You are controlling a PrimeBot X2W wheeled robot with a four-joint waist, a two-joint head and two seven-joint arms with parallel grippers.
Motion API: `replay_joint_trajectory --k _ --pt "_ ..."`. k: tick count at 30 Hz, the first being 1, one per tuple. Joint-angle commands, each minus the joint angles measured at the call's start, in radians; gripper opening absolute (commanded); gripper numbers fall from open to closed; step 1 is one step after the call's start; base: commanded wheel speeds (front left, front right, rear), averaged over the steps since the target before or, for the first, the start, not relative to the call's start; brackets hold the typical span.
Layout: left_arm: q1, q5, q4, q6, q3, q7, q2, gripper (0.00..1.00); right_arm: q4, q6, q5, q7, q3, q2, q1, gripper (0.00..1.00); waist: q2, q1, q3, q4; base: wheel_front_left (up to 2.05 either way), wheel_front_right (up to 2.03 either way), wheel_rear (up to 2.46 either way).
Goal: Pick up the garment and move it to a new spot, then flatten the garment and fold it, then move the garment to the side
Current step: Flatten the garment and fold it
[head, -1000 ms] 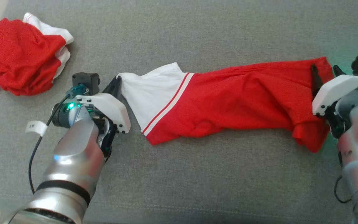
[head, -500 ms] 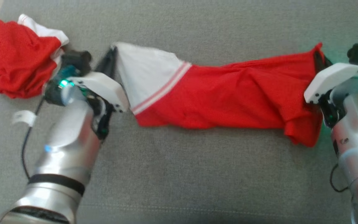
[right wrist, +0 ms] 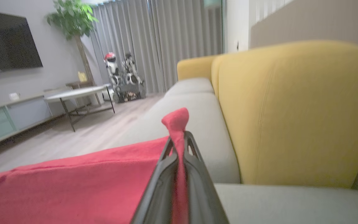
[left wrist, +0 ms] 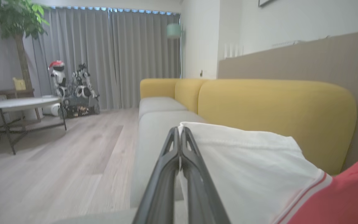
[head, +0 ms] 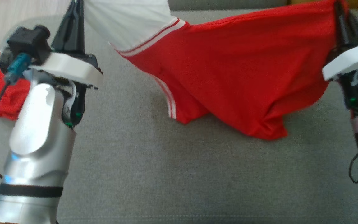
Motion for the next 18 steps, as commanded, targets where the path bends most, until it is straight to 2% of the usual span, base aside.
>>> replay_joint_trajectory --k 1,7,13,18 --pt "-0.03 0.009 -0.059 0.009 0.045 -0.009 0.044 0.0 -0.069 -0.001 0.002 0.004 -0.005 -0.017 -0.006 0.0 0.0 -0.0001 -0.03 -0.012 0.0 0.0 0.0" --pt "-0.051 0.024 -0.224 0.01 0.05 -0.005 0.067 0.0 -0.353 -0.001 -0.011 0.078 -0.112 -0.028 0.078 0.0 0.0 -0.0001 -0.108 -0.024 0.0 0.0 0.0" --pt "-0.083 0.027 -0.358 0.018 0.047 0.06 0.087 0.0 -0.571 -0.001 -0.051 0.213 -0.234 0.027 0.156 0.0 0.0 -0.0001 -0.174 -0.038 0.0 0.0 0.0" --pt "-0.111 0.02 -0.416 0.024 0.048 0.108 0.094 0.0 -0.672 -0.001 -0.07 0.302 -0.281 0.084 0.194 0.0 0.0 -0.0001 -0.195 -0.044 0.0 0.0 0.0"
